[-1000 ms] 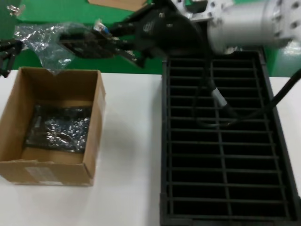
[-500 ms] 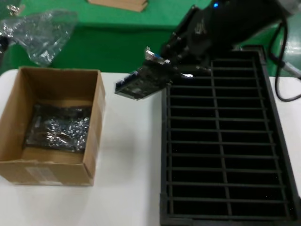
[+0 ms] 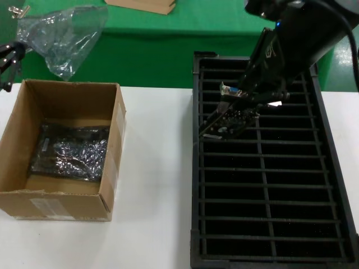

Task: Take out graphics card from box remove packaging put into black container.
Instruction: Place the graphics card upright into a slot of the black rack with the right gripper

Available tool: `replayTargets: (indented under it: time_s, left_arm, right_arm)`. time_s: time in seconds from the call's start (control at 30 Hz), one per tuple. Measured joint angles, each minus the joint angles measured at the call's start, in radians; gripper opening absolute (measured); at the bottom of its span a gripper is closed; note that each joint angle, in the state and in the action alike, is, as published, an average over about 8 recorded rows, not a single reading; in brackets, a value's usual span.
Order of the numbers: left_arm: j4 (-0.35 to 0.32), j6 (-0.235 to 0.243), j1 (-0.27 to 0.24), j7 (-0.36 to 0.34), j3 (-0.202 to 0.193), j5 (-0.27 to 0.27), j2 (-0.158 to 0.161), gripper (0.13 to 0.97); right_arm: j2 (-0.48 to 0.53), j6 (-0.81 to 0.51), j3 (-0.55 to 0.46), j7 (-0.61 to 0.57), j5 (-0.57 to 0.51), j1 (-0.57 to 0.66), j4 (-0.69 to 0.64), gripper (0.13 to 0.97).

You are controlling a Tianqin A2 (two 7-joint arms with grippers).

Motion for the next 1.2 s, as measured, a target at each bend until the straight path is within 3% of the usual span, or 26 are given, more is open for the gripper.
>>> replayTargets:
  time_s: [0.43, 1.2]
  left_arm:
    - [0.005, 0.041, 0.009, -0.016, -0.014, -0.006, 0.004, 0.139]
    - [0.007, 0.047, 0.029, -0.027, -0.022, -0.005, -0.039, 0.139]
  right_arm:
    - [-0.058, 0.0, -0.023, 0.091, -0.125, -0.073, 0.004, 0.203]
    - [-0.125, 0.0, -0.023, 0.145, -0.257, -0.173, -0.08, 0.203]
